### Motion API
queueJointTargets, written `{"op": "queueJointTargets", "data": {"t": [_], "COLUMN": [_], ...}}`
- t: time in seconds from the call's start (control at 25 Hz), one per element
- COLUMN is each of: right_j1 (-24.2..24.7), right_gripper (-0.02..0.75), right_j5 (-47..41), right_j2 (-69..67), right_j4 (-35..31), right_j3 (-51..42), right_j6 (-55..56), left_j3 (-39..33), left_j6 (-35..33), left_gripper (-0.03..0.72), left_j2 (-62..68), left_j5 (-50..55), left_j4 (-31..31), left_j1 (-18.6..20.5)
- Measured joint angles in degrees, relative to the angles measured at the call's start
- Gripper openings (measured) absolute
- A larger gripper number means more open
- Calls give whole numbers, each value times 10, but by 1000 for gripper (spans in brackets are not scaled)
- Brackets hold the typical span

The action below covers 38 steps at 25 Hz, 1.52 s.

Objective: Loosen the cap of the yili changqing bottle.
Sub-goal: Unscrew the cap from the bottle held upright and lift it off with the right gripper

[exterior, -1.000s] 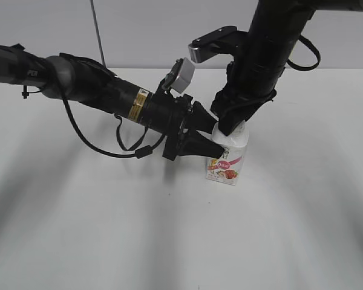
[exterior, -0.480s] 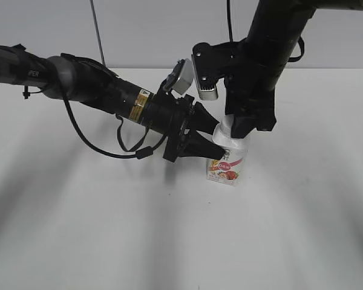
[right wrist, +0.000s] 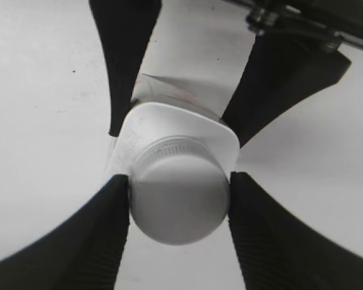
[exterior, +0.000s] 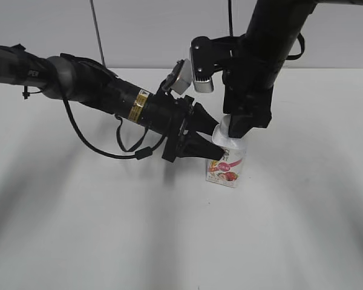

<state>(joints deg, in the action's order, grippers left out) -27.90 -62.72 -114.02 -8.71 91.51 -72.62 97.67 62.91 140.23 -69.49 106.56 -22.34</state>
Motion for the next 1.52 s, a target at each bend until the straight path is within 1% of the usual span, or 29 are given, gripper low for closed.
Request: {"op": "queueJointTargets", "data": {"t": [0.12,0.16,0.28,0.36,0.56,0.68,0.8,0.92,1.12,1.52], "right_j1": [0,0,0,0,0,0,0,0,0,0], "right_gripper": [547,568,576,576,576,577,577,577,577,577], "right_j5": [-13,-21,-40,-45,-37,-9,-1,2,3,4], "right_j2": [0,0,1,6,15,15,15,10,0,-3], "right_j4": [-14,-16,-18,-18,-18,-16,-14,0,44,38], "right_j3": [11,12,13,13,14,14,14,14,14,14], "right_j6": [14,15,32,70,272,444,552,601,658,671], "left_j3": [0,0,0,0,0,0,0,0,0,0], "left_j6": [4,4,5,5,5,5,5,5,5,5], "left_gripper": [410,410,410,410,410,410,410,409,409,409], "left_j2": [0,0,0,0,0,0,0,0,0,0], "left_j5": [4,4,5,5,5,5,5,5,5,5], "left_j4": [0,0,0,0,0,0,0,0,-1,-1], "left_j1": [0,0,0,0,0,0,0,0,0,0]}}
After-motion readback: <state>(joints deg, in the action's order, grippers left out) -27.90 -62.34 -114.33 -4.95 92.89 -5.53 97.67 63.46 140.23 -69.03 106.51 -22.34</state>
